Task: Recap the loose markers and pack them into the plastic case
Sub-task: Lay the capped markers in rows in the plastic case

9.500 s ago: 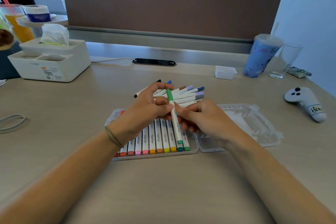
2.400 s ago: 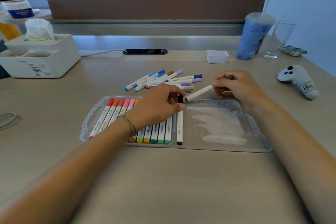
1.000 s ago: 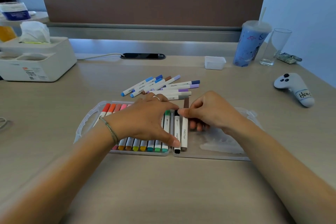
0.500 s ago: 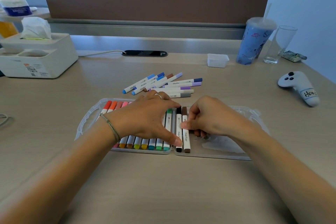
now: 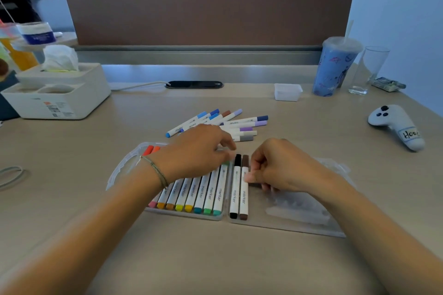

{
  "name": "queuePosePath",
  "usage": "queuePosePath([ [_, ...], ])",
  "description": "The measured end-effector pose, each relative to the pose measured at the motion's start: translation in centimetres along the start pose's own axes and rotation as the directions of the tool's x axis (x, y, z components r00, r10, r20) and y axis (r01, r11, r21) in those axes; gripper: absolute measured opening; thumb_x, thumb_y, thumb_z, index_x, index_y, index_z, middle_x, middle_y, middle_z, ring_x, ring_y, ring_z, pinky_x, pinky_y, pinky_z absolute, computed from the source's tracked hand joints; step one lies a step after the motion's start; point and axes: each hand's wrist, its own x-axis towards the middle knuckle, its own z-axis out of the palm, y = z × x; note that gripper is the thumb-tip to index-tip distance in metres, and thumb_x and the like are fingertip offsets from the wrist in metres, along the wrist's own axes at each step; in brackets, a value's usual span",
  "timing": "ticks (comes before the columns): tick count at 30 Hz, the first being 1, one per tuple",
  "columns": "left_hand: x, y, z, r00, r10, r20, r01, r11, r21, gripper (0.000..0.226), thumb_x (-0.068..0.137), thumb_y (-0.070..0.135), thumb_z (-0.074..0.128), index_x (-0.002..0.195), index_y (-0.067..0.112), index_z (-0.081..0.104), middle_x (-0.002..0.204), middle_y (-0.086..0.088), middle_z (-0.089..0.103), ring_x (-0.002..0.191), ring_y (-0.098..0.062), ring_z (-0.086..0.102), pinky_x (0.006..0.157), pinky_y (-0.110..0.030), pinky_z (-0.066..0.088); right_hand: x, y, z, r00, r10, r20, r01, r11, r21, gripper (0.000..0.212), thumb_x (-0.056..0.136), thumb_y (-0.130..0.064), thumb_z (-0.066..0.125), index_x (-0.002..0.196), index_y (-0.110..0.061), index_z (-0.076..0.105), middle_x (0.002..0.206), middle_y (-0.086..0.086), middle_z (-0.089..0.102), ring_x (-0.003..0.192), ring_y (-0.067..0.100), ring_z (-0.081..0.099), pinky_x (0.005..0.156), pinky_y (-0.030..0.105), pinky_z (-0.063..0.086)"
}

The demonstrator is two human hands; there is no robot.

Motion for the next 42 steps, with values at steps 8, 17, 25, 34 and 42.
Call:
queuePosePath([
  [8,4.1,-1.0,0.4,0.98,-0.071,-0.187,0.123,0.951,0.283,0.023,0.097,0.035,0.061,0.118,0.029,0.067,0.114,-0.001,0.064,0.095,-0.019,0.06,0.077,-0.03,0.047,0.7,0.8,-0.4,0.981,-0.026,-0.193,0.044,0.995,0.091,0.024,0.091,-0.035,0.075,0.072,-0.021,0.071,0.061,-0.001,0.071,0.052,0.005,0.062,0.067,0.031,0.058],
  [17,5.0,-1.3,1.2,0.98,-0.032,-0.199,0.089,0.953,0.288,0.021,0.093,0.039,0.065,0.107,0.024,0.07,0.11,0.0,0.063,0.095,-0.02,0.059,0.082,-0.037,0.054,1.9,2.7,-2.2,0.954,0.004,-0.3,0.053,0.982,0.182,0.025,0.091,-0.026,0.076,0.067,-0.019,0.074,0.058,-0.002,0.069,0.049,0.007,0.062,0.065,0.031,0.058],
  [25,4.3,-3.2,0.0,0.95,-0.212,-0.228,0.057,0.838,-0.543,0.009,0.089,0.019,0.073,0.088,0.028,0.07,0.086,0.007,0.071,0.084,-0.011,0.068,0.078,-0.024,0.056,5.6,1.9,-5.7,0.962,-0.044,-0.268,0.089,0.984,0.157,0.009,0.084,-0.009,0.079,0.089,-0.016,0.079,0.077,0.002,0.075,0.072,0.024,0.071,0.071,0.034,0.061],
  [34,2.1,-1.9,-0.8,0.986,-0.15,-0.079,0.017,0.551,-0.834,0.024,0.09,0.006,0.069,0.114,0.01,0.067,0.079,-0.006,0.077,0.069,-0.016,0.073,0.06,-0.023,0.056,6.4,0.1,-5.6,0.978,-0.11,-0.177,0.177,0.884,0.432,0.006,0.09,-0.01,0.075,0.086,-0.01,0.079,0.075,0.005,0.077,0.07,0.017,0.072,0.065,0.024,0.059],
  [42,1.0,-3.2,-0.9,0.949,-0.316,-0.018,0.142,0.477,-0.867,0.014,0.092,0.012,0.068,0.105,0.008,0.065,0.075,-0.005,0.076,0.059,-0.016,0.07,0.051,-0.024,0.054,10.6,2.9,-3.7,0.979,-0.096,-0.181,0.048,0.966,-0.254,0.005,0.081,-0.025,0.082,0.083,-0.025,0.077,0.083,-0.009,0.066,0.078,0.011,0.061,0.064,0.024,0.044],
])
